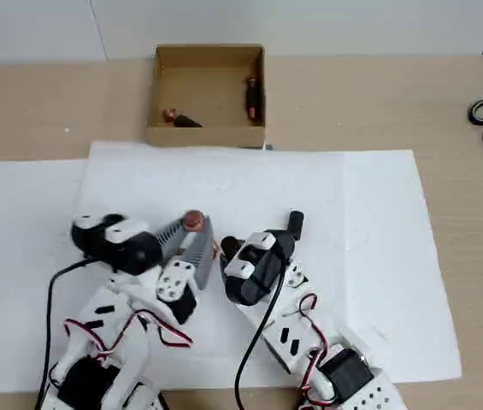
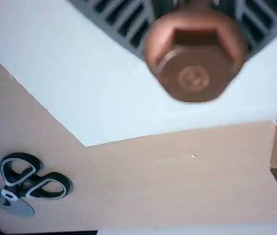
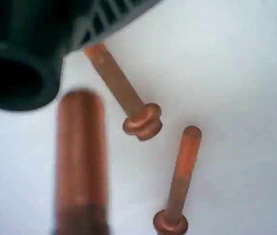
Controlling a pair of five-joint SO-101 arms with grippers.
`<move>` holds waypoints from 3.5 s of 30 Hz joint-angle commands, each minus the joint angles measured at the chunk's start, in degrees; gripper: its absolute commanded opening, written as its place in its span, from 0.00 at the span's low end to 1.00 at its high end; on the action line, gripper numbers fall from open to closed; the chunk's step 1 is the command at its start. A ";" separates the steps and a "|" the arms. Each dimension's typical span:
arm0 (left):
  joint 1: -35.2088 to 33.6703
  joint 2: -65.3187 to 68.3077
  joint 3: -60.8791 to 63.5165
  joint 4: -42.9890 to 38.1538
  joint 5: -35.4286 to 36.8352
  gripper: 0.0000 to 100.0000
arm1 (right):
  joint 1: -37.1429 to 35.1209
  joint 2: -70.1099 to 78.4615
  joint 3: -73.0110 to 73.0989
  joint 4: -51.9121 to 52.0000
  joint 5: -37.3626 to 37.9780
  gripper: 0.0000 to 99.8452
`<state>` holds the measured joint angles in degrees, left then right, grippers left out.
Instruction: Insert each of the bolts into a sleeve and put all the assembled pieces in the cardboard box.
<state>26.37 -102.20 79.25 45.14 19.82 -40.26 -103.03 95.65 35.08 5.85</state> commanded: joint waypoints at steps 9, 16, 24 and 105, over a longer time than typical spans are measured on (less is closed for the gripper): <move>1.23 -0.18 -3.38 -0.18 0.97 0.01 | -2.59 -0.84 0.79 3.56 -0.44 0.00; 1.14 -0.09 -8.40 1.49 0.97 0.01 | 0.04 -1.01 -0.09 6.46 -0.53 0.00; 1.14 -0.09 -8.84 4.13 1.14 0.01 | -2.68 -1.01 -0.09 6.11 -0.53 0.00; -1.49 -0.18 -0.22 0.62 6.07 0.01 | -6.29 -1.01 -6.59 6.20 -0.44 0.00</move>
<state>25.23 -102.20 80.57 45.49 24.75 -46.51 -103.12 93.10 41.93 5.85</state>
